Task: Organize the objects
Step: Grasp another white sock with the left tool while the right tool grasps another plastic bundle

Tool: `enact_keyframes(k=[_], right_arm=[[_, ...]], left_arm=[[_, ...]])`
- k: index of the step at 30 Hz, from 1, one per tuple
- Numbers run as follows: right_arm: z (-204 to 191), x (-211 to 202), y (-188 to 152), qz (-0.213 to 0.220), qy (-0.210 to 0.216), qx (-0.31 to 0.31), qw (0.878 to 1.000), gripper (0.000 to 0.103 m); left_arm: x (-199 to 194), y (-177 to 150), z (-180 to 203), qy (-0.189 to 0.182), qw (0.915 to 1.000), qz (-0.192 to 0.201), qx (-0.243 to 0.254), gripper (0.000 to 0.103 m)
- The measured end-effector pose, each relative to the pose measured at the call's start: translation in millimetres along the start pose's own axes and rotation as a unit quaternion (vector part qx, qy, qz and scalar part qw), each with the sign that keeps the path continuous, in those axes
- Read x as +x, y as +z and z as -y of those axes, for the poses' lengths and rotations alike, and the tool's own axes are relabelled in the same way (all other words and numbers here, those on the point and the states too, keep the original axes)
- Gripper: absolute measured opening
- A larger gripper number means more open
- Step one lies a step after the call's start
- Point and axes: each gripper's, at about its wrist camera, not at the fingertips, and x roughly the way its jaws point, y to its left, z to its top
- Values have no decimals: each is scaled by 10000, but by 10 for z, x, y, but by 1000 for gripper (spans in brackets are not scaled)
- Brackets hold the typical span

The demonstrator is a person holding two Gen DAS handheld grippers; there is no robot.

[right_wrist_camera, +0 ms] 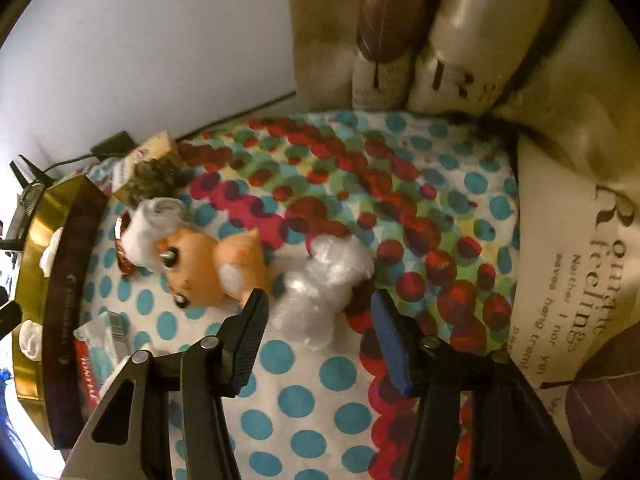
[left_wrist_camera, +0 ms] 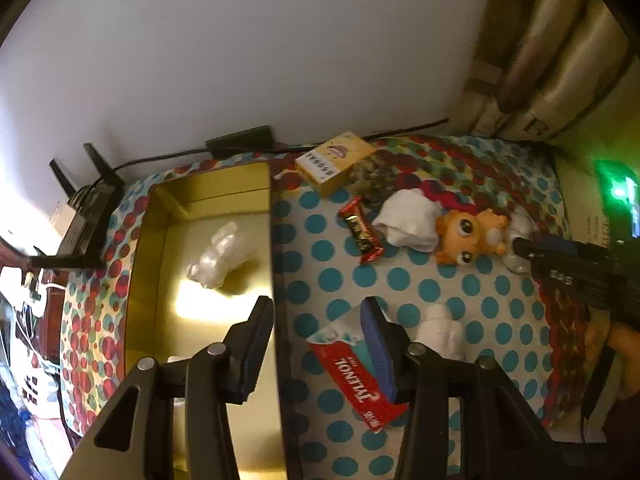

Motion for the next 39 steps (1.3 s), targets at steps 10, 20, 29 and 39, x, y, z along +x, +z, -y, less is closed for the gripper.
enact_keyframes(k=[10,20,29,39], right_arm=[[-26,240,0,-124,161,-119,9997,48],[-105,232,0,-19,281,-474,9985,25],[37,-25,-58,94,501,-184,9985,26],[97,-138,-141,151,603,-27,9981,26]], left_arm=[[78,-4,133,-14,9998,-198,57,47],[213,-71,227,-643,9967,-473,115,48],[298,-79,573,-1525,9836,-792,541,65],[649,-120,720,-1492,9768,-1379,670,65]])
